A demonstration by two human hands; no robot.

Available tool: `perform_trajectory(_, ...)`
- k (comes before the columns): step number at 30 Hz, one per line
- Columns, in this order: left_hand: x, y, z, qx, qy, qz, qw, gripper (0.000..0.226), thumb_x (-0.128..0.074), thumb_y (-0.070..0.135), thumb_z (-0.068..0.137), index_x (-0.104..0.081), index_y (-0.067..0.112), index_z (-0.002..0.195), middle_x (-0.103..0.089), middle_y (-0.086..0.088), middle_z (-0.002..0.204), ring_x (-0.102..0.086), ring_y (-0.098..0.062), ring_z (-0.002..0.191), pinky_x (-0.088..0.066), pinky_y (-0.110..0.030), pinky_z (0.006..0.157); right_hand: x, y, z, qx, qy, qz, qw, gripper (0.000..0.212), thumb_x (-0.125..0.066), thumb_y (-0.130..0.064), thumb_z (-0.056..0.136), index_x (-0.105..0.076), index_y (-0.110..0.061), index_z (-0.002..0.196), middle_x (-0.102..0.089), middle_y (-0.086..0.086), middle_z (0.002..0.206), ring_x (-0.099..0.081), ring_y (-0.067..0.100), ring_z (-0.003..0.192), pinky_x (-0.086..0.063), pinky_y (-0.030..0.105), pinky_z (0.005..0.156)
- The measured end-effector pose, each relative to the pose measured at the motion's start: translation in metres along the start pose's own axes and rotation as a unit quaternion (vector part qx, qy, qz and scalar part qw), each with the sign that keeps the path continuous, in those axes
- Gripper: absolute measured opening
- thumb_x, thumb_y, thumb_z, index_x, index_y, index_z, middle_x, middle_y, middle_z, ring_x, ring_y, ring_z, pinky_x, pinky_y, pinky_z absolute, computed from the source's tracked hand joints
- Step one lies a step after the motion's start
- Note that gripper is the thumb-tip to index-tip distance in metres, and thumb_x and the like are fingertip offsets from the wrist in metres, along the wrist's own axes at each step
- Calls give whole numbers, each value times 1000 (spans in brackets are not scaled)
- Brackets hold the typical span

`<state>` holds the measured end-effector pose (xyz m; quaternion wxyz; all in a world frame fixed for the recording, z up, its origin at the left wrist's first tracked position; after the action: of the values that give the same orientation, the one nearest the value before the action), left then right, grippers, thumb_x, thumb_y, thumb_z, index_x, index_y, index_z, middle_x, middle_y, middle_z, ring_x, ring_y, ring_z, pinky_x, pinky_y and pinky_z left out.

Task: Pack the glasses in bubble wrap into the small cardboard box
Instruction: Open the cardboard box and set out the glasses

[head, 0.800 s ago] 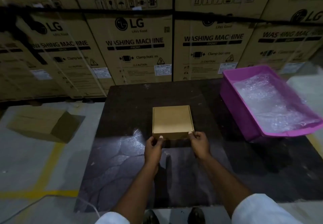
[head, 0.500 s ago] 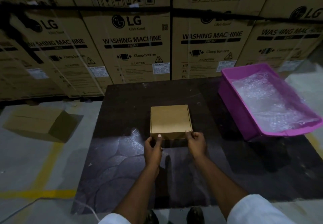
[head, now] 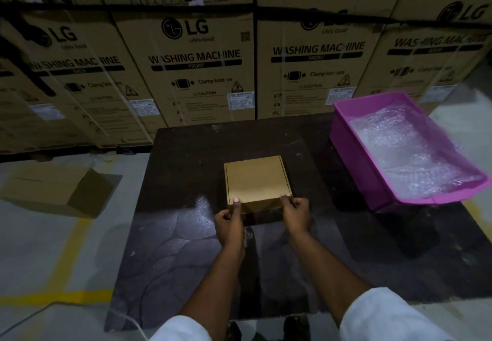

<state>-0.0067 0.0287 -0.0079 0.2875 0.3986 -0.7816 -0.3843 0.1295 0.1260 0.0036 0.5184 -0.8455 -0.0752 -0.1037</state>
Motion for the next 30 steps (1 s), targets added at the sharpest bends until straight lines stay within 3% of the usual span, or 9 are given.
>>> perform_trajectory(4,-6,-1,8,-2,9,18,1000,86,-61,80,56,-60,6,100,-60,-11,80,-65,-41,82,-54,-55,76,-10,1,0,17,-37,-50,998,29,-64,-33,89,-53,-10,102,-55,2,90,-51,19,85,-34,24,67)
perform_trajectory(7,-10,-5,13,-3,6,41,999,90,-59,83,53,-60,8,102,-67,-20,90,-65,-43,94,-54,-54,80,-7,-2,7,44,9,-59,997,35,-69,-35,85,-49,-11,100,-53,7,103,-51,22,90,-36,25,72)
perform_trajectory(10,-8,-8,19,-9,7,53,999,97,-53,91,50,-61,6,97,-68,-20,88,-66,-38,81,-55,-46,70,1,-3,22,61,19,-36,997,40,-75,-35,79,-47,-12,94,-56,10,98,-55,24,89,-42,30,77)
perform_trajectory(12,-7,0,10,-11,13,49,999,90,-54,89,54,-59,8,91,-67,-13,82,-61,-28,71,-50,-37,66,3,-4,27,58,2,-28,998,39,-77,-35,77,-47,-12,89,-57,7,88,-54,22,82,-40,28,74)
perform_trajectory(16,-8,8,-3,-12,41,34,999,48,-62,59,82,-55,13,92,-63,-4,87,-59,-24,82,-46,-33,73,4,-2,26,78,8,-4,997,36,-78,-34,76,-45,-20,74,-54,3,80,-50,19,74,-40,28,71)
perform_trajectory(20,-8,7,-9,-38,61,36,997,39,-65,50,85,-57,13,97,-62,-2,90,-58,-21,83,-39,-27,72,3,-1,24,91,11,16,996,32,-80,-33,74,-49,-26,72,-58,3,80,-55,21,76,-45,28,72)
perform_trajectory(24,-8,4,-15,-72,89,36,993,35,-69,46,83,-62,16,99,-68,-4,98,-63,-21,91,-44,-26,75,-2,11,28,95,38,0,995,39,-75,-57,65,-56,-26,78,-64,12,92,-63,26,83,-53,37,77)
perform_trajectory(30,-10,8,-12,-65,109,52,990,45,-65,59,79,-61,19,99,-67,-3,98,-63,-21,89,-42,-27,71,-8,7,24,85,37,31,995,28,-78,-36,75,-51,-27,79,-62,14,96,-57,21,81,-48,30,71)
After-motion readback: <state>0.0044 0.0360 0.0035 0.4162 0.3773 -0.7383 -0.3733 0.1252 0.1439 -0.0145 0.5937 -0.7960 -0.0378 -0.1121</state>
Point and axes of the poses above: each hand's wrist, its own z-axis towards the middle knuckle, its own x-axis out of the back of the hand, y = z × x, the point moved 3 cm from there along z, towards the middle knuckle
